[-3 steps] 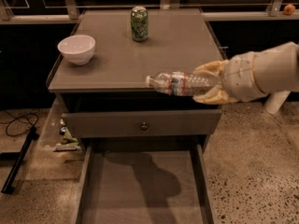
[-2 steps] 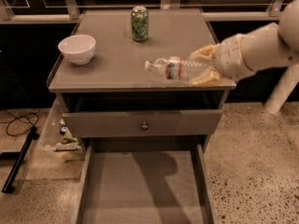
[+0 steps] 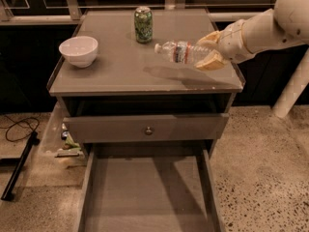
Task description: Pick water bottle from middle drawer and place on counter
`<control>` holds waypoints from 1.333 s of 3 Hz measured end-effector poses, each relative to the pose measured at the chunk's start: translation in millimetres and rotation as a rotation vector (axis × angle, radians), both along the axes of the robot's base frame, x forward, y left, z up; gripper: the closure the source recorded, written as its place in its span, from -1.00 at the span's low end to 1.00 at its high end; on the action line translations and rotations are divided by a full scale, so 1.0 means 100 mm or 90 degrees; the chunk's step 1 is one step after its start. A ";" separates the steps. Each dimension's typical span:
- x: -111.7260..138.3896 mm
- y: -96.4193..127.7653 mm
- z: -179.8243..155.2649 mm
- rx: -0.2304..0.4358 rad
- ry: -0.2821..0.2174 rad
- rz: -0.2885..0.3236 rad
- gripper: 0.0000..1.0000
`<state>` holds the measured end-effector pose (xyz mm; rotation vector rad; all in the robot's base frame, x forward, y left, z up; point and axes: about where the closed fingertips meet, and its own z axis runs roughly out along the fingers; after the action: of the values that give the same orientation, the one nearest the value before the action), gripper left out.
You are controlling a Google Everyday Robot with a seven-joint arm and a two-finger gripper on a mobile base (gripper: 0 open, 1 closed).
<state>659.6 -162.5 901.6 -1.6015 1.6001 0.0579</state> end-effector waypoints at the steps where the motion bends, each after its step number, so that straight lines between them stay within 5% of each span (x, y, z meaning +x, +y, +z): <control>1: 0.21 -0.12 -0.03 0.020 0.010 -0.047 1.00; 2: 0.42 -0.18 -0.10 0.044 0.036 -0.091 1.00; 4: 0.87 0.09 -0.30 0.066 0.077 -0.096 1.00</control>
Offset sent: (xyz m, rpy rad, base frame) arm 0.0631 -0.0304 -0.0142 0.1141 0.0963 -0.2330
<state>746.7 -153.1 871.7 -1.4162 1.7778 0.1577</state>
